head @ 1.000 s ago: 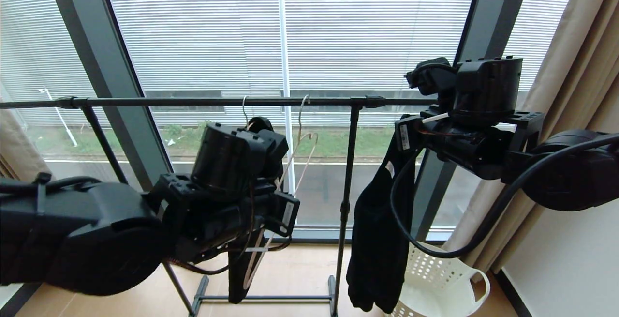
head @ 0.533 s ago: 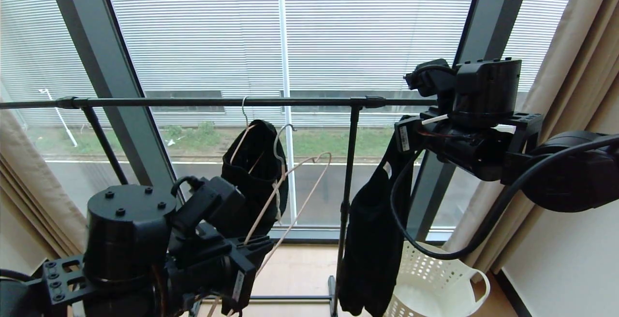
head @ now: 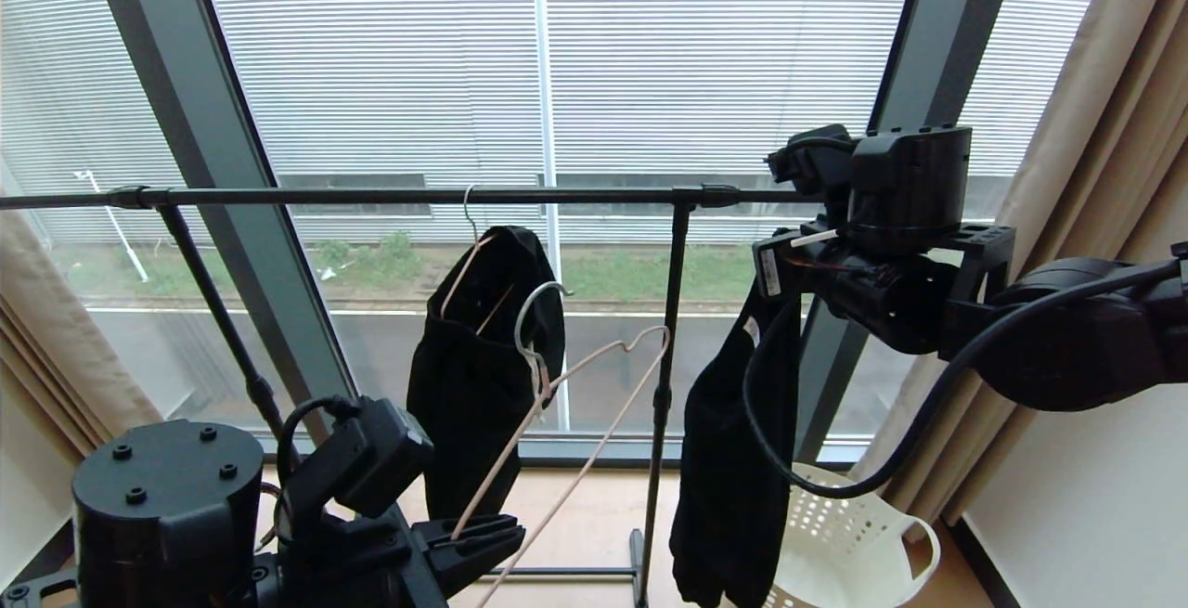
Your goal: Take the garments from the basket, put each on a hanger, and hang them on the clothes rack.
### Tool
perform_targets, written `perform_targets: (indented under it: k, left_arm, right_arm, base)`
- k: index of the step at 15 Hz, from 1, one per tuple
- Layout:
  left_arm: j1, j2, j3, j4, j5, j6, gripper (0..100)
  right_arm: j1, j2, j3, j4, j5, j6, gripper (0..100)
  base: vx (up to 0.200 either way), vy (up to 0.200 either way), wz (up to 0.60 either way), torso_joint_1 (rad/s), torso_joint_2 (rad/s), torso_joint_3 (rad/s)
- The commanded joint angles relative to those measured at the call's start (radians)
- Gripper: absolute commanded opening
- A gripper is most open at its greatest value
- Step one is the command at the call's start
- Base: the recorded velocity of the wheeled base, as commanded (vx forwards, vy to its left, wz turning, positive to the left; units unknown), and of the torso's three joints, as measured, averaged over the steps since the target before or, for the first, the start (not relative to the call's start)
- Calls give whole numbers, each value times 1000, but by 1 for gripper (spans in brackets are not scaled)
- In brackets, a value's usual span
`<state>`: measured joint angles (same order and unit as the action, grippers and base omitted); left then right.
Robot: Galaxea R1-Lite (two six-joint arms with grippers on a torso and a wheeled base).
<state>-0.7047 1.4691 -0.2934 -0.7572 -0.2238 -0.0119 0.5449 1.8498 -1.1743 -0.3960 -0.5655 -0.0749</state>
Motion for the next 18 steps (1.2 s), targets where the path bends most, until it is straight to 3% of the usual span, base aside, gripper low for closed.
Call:
perform_targets:
  k: [1,4,9,18]
  left_arm:
    - [2,-1,36,-44,-25,0,0]
    - [1,7,86,-136,-77,0,0]
    - [-4,3,125,-139,-118,73,0]
    - [-6,40,122,-217,-123,76,0]
  right_arm:
    - [12,22,4,-26,-1,0,0]
    - [21,20,19,-53,-4,-5,0]
    - [41,11,35,-58,-5,-6,0]
    - [84,11,70,-92,-7,-8,0]
  base:
    - [0,0,0,0,0,0]
    - [0,0,0,0,0,0]
    - [0,0,0,0,0,0]
    - [0,0,0,0,0,0]
